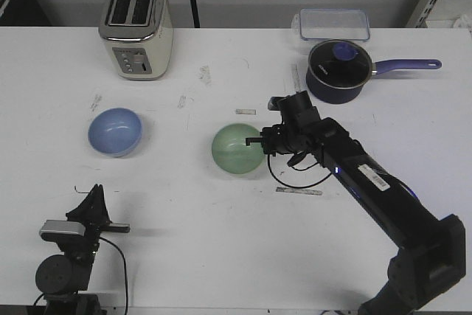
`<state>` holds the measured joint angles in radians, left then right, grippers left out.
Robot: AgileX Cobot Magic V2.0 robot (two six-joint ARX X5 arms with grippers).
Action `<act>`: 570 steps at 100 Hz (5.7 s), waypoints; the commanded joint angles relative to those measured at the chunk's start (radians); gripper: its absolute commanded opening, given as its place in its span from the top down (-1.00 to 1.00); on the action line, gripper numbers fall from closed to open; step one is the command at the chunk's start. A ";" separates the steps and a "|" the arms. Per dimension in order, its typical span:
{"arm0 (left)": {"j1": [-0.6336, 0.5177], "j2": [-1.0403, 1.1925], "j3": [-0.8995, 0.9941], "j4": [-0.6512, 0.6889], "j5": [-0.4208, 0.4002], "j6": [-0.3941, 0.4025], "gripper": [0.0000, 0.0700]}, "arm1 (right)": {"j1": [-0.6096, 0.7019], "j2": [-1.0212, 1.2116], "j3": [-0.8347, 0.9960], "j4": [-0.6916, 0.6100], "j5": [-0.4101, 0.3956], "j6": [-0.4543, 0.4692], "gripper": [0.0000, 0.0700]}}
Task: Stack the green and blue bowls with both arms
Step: 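Slide the green bowl with the right gripper toward the table center, then release the green bowl and retract the right gripper to rest, then reach the left gripper to the light blue bowl and grasp its rim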
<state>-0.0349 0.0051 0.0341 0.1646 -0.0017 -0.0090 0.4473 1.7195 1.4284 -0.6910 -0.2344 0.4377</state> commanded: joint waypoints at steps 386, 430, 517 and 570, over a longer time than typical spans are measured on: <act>0.002 -0.001 0.002 0.014 -0.016 -0.058 1.00 | -0.453 -1.516 -1.037 0.616 0.209 -0.461 0.96; 0.002 0.298 0.309 -0.038 -0.063 -0.018 1.00 | -0.453 -1.516 -1.037 0.616 0.209 -0.461 0.96; 0.063 1.221 1.089 -0.716 -0.019 -0.167 1.00 | -0.453 -1.516 -1.037 0.616 0.209 -0.461 0.96; 0.320 1.503 1.405 -0.995 0.199 -0.367 0.99 | -0.453 -1.516 -1.037 0.616 0.209 -0.461 0.96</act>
<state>0.2714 1.4757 1.4166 -0.8299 0.1364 -0.3538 -0.0059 0.2062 0.3897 -0.0860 -0.0254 -0.0193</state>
